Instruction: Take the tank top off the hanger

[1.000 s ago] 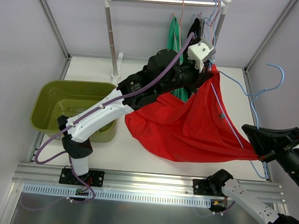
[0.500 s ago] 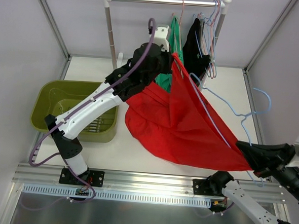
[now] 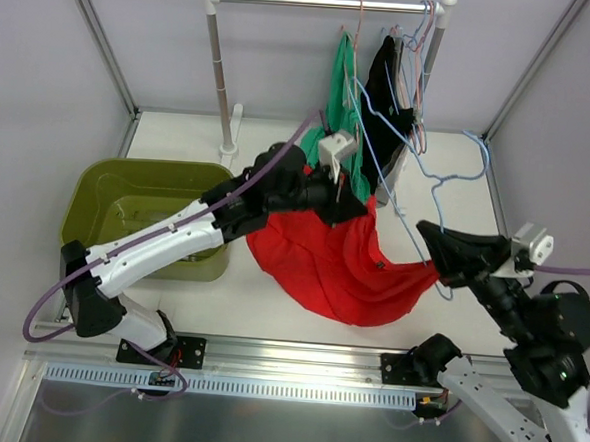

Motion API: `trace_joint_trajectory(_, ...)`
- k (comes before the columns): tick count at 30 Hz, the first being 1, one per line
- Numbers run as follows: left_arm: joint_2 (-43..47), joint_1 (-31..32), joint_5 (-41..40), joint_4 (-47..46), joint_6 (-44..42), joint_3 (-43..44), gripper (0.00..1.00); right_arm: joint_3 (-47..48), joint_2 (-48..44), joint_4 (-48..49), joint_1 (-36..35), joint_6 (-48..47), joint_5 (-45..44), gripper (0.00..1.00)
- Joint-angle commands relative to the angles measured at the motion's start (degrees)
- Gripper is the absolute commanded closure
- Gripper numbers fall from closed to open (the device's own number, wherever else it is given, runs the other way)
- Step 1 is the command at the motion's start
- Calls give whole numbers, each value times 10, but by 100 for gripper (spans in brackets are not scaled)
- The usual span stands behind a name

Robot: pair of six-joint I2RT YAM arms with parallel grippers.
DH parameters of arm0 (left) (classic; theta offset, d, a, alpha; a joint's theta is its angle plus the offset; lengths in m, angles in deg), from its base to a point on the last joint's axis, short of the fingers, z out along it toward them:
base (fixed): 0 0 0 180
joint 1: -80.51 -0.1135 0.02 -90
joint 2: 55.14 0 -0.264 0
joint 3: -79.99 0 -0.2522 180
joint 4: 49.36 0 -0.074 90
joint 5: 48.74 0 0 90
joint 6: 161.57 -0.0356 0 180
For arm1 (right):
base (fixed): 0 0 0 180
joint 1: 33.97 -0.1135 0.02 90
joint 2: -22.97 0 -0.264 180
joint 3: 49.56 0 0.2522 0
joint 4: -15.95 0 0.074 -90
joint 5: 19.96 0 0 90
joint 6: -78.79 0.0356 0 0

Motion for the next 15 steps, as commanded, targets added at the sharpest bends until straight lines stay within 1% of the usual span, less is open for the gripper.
trace_joint_trajectory(1, 67, 49, 138, -110, 2, -72, 100, -24, 59, 333, -2, -36, 44, 100)
trace_joint_trajectory(2, 75, 68, 135, -125, -2, -93, 100, -23, 79, 396, -2, -47, 53, 100)
trace_joint_trajectory(3, 89, 75, 124, -133, -2, -136, 100, -19, 115, 422, -3, -50, 57, 100)
trace_joint_trajectory(5, 97, 79, 116, -169, 19, -182, 100, -10, 148, 481, -2, -77, 59, 100)
trace_joint_trajectory(6, 102, 79, 113, -184, 28, -224, 100, -14, 171, 509, -3, -86, 56, 100)
trace_joint_trajectory(7, 100, 79, 117, -203, 37, -246, 100, -21, 181, 543, -2, -93, 48, 100)
trace_joint_trajectory(8, 96, 79, 120, -220, 50, -265, 100, -30, 191, 616, -2, -96, 45, 100)
trace_joint_trajectory(9, 77, 80, 116, -239, 54, -291, 100, -47, 207, 659, -3, -98, 45, 100)
trace_joint_trajectory(10, 65, 82, 106, -238, 55, -311, 100, -56, 214, 749, -3, -95, 43, 100)
trace_joint_trajectory(11, 32, 84, 93, -236, 56, -320, 100, -70, 223, 791, -2, -80, 39, 100)
trace_joint_trajectory(13, -4, 84, 45, -235, 68, -346, 100, -64, 235, 835, -2, -79, 28, 100)
trace_joint_trajectory(14, -37, 84, 21, -228, 76, -351, 100, -51, 235, 829, -2, -88, 26, 100)
trace_joint_trajectory(15, -52, 86, -12, -224, 90, -356, 100, -45, 235, 808, -2, -99, 23, 100)
